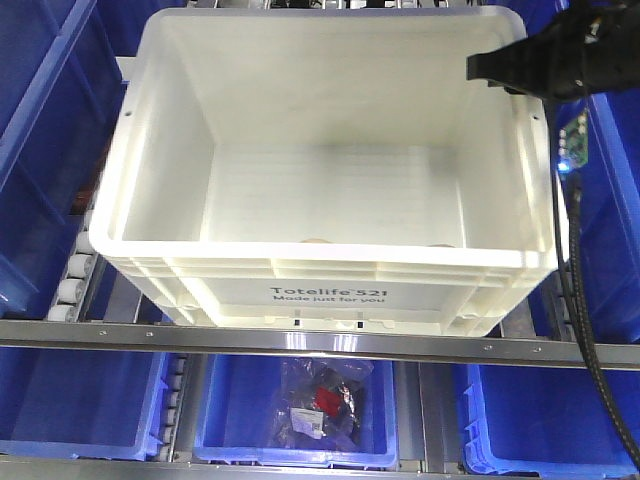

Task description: Place moving items into box and shelve

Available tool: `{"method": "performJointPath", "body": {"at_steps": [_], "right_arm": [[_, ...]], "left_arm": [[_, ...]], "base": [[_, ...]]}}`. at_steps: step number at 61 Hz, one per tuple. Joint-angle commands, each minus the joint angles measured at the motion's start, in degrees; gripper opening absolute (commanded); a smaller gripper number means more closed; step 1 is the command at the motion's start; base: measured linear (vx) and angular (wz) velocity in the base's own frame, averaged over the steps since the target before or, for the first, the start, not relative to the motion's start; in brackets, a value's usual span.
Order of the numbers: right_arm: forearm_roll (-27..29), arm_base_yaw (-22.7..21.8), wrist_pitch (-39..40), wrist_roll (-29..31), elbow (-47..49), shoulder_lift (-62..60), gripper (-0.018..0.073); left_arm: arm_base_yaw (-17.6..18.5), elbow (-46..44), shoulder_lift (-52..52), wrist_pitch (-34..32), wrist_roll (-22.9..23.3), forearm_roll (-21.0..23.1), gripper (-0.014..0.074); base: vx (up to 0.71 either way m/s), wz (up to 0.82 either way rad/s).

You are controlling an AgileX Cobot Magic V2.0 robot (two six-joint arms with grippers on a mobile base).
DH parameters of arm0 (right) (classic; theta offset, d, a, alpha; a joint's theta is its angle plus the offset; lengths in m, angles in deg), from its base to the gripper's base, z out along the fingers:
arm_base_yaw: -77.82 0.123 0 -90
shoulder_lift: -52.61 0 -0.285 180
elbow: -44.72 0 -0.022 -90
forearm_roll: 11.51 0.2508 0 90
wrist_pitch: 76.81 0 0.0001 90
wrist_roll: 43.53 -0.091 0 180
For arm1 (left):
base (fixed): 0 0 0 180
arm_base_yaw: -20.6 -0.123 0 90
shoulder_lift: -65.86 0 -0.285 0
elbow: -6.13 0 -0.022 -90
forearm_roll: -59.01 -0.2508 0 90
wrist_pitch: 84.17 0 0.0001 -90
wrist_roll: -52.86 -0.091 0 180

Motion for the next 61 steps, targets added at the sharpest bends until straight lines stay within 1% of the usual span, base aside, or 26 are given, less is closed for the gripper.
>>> {"method": "performJointPath", "body": {"at_steps": [1,18,37,47,61], "right_arm": [[1.3,-1.5,8.1,1.0,0.3,-3.9,0.0232],[1.1,-1.8,13.9,1.0,-0.5,-1.3,0.0232],[1.0,-1.8,13.3,0.9,-0.5,-0.3,0.0232],[2.4,-1.8,13.3,0.9,-0.5,0.8,0.0232],[2.4,-1.8,13.9,0.9,-0.5,0.9,0.0232]], "left_arm": [[-0.2,1.0,-1.2,-4.6,0.1,0.5,-0.0007],[-0.2,1.0,-1.2,-4.6,0.1,0.5,-0.0007],[-0.2,1.0,-1.2,-4.6,0.1,0.5,-0.0007],[-0.2,1.0,-1.2,-4.6,0.1,0.5,-0.0007],[-0.2,1.0,-1.2,-4.6,0.1,0.5,-0.0007]], "base": [[0.0,0.0],[0.0,0.0],[0.0,0.0],[0.0,0.0],[0.0,0.0]]}}
